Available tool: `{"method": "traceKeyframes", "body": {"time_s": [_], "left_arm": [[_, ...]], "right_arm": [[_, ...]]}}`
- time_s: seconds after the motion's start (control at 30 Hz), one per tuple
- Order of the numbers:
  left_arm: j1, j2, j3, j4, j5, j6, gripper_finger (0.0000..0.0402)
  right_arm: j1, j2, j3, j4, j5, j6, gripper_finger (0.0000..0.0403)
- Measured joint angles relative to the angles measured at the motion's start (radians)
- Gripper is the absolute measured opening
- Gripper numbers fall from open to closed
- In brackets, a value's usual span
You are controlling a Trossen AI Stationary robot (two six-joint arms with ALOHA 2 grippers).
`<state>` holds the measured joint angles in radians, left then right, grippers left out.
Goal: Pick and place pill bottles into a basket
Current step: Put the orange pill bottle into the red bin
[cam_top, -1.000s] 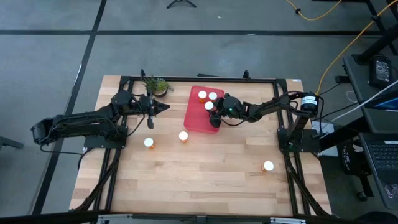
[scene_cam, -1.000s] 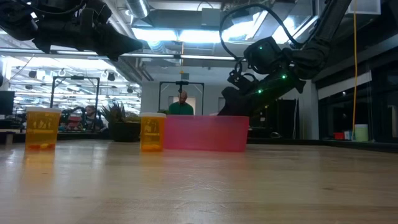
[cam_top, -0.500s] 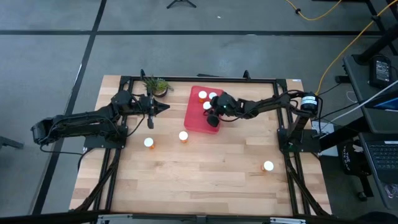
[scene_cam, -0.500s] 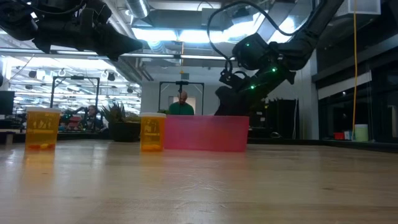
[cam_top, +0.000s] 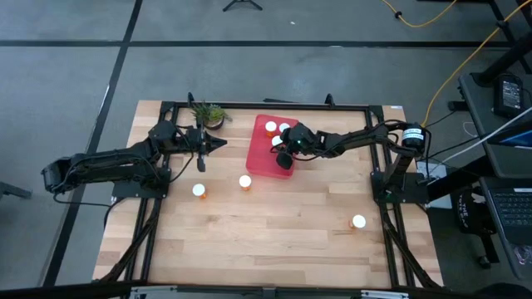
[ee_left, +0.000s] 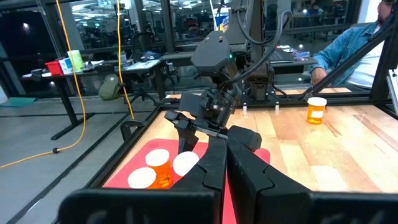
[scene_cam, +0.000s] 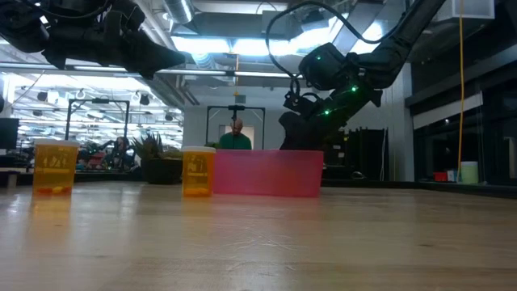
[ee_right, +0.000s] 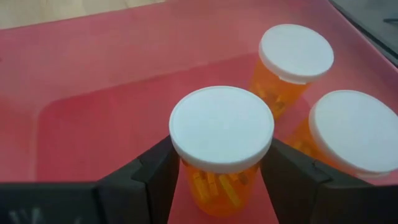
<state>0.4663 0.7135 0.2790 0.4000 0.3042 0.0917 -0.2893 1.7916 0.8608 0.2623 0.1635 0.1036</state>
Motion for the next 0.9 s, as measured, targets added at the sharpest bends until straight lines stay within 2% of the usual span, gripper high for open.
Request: {"method": "traceKeyframes", "body": {"time_s": [0.23, 0.6, 0.9], "left_arm": [[0.0, 0.0, 0.0, 0.0, 0.0, 0.0, 0.0007], [0.0, 0.0, 0.0, 0.0, 0.0, 0.0, 0.0012], [0.0, 0.0, 0.0, 0.0, 0.0, 0.0, 0.0009]], "right_arm": [[0.0, 0.0, 0.0, 0.001, 0.0, -0.002, 0.021], [0.0, 0.0, 0.0, -0.014, 0.001, -0.001, 0.0278], [0.0, -0.002, 0.0, -0.014, 0.003, -0.006, 0.0283]]}}
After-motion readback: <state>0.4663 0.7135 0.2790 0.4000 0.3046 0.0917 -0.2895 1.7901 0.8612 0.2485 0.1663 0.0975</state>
